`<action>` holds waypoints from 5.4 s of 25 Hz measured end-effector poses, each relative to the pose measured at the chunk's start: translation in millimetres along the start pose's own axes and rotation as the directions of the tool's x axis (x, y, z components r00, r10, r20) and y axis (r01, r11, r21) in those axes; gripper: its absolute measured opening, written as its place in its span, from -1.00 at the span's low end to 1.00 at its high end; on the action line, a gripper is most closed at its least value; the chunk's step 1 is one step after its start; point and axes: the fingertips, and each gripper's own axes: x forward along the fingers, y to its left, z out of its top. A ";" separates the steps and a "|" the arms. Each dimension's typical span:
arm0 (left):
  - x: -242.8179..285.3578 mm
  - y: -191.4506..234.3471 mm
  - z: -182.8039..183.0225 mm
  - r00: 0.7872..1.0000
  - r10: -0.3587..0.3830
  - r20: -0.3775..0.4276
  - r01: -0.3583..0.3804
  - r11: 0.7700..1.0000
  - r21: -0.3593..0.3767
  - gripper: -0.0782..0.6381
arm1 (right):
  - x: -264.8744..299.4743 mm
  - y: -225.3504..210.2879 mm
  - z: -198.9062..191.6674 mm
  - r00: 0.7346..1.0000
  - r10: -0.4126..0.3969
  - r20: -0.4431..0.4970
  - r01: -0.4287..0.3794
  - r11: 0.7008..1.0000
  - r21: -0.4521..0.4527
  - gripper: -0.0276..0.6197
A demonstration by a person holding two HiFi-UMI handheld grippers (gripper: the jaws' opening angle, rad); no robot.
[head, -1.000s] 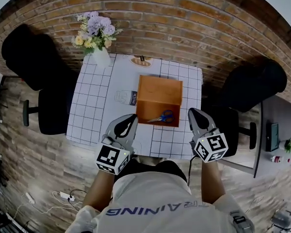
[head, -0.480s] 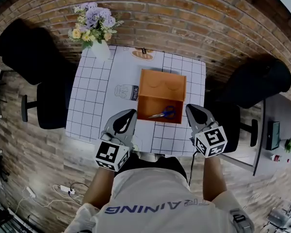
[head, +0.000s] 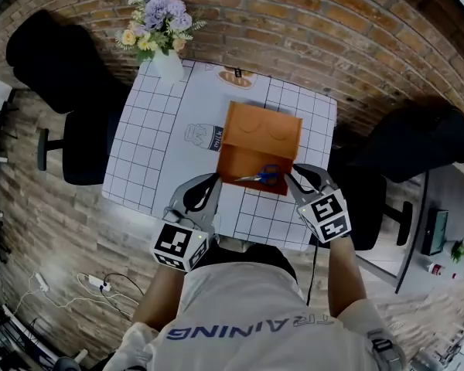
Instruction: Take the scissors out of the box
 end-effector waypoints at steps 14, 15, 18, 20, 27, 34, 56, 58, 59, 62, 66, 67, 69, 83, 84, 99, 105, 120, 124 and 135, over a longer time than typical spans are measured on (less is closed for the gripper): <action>-9.1 16.2 -11.2 0.999 0.046 -0.003 -0.046 0.997 -0.069 -0.78 | 46.3 26.7 -41.6 0.898 0.170 -0.406 -0.316 0.891 -0.326 -0.54; -10.0 17.8 -12.5 0.999 0.049 -0.005 -0.049 0.996 -0.074 -0.78 | 50.1 28.2 -46.6 0.881 0.177 -0.439 -0.346 0.874 -0.342 -0.54; -12.2 23.4 -16.6 0.998 0.056 -0.010 -0.057 0.995 -0.087 -0.78 | 62.1 33.5 -62.6 0.829 0.200 -0.523 -0.426 0.831 -0.358 -0.54; -13.7 26.8 -18.7 0.998 0.060 -0.012 -0.061 0.994 -0.094 -0.78 | 70.2 34.9 -73.2 0.799 0.201 -0.567 -0.460 0.811 -0.362 -0.54; -20.1 40.5 -27.5 0.997 0.077 -0.023 -0.079 0.989 -0.123 -0.78 | 92.5 37.7 -103.7 0.703 0.157 -0.694 -0.555 0.731 -0.396 -0.53; -24.5 51.0 -31.6 0.995 0.094 -0.027 -0.096 0.986 -0.137 -0.78 | 111.6 42.5 -119.6 0.648 0.120 -0.752 -0.600 0.689 -0.407 -0.48; -32.9 64.1 -37.8 0.993 0.107 -0.040 -0.112 0.980 -0.164 -0.78 | 138.6 41.6 -147.2 0.584 0.001 -0.812 -0.615 0.653 -0.441 -0.54; -30.9 63.8 -37.0 0.994 0.105 -0.037 -0.109 0.981 -0.163 -0.78 | 139.0 41.2 -147.6 0.586 -0.011 -0.810 -0.613 0.648 -0.452 -0.56; -30.0 64.0 -37.1 0.994 0.104 -0.037 -0.109 0.980 -0.164 -0.78 | 139.1 41.1 -147.5 0.588 -0.009 -0.809 -0.612 0.650 -0.451 -0.57; -27.4 63.5 -36.7 0.994 0.101 -0.040 -0.106 0.981 -0.161 -0.78 | 139.3 40.5 -146.0 0.597 0.011 -0.803 -0.607 0.660 -0.442 -0.58; -24.0 60.6 -36.5 0.995 0.094 -0.042 -0.099 0.982 -0.158 -0.78 | 138.1 40.6 -145.8 0.612 0.009 -0.791 -0.607 0.646 -0.462 -0.59; -23.6 60.0 -36.3 0.995 0.093 -0.041 -0.098 0.982 -0.158 -0.78 | 137.3 40.9 -144.8 0.619 0.006 -0.785 -0.604 0.642 -0.471 -0.59; -22.9 59.7 -35.5 0.995 0.091 -0.041 -0.097 0.983 -0.157 -0.78 | 135.7 41.5 -139.3 0.640 0.007 -0.768 -0.591 0.643 -0.487 -0.60; -13.9 49.4 -22.6 0.998 0.065 -0.028 -0.068 0.990 -0.125 -0.78 | 101.4 35.7 -71.0 0.855 0.107 -0.508 -0.350 0.841 -0.413 -0.60; -13.0 48.1 -21.1 0.998 0.061 -0.026 -0.063 0.991 -0.121 -0.78 | 98.3 34.2 -65.3 0.871 0.103 -0.481 -0.325 0.854 -0.407 -0.60; -8.9 28.6 18.2 0.999 0.021 0.034 -0.019 0.997 -0.072 -0.78 | 18.9 13.2 58.5 0.991 0.018 0.130 -0.009 0.998 -0.069 -0.60; -11.3 18.9 51.4 0.995 0.011 0.097 -0.008 0.999 -0.034 -0.78 | -36.0 0.7 103.8 0.930 -0.060 0.363 0.035 0.996 0.076 -0.59; -6.7 -0.5 109.0 0.978 -0.043 0.202 0.032 0.998 0.059 -0.78 | -121.1 -21.6 142.9 0.793 -0.247 0.557 0.168 0.967 0.190 -0.60; -6.9 -2.2 110.0 0.978 -0.046 0.203 0.033 0.997 0.067 -0.78 | -125.2 -23.6 144.1 0.778 -0.262 0.571 0.177 0.963 0.201 -0.60; -8.7 -0.7 105.7 0.981 -0.032 0.193 0.021 0.998 0.059 -0.78 | -116.5 -17.4 142.0 0.796 -0.257 0.548 0.195 0.966 0.169 -0.60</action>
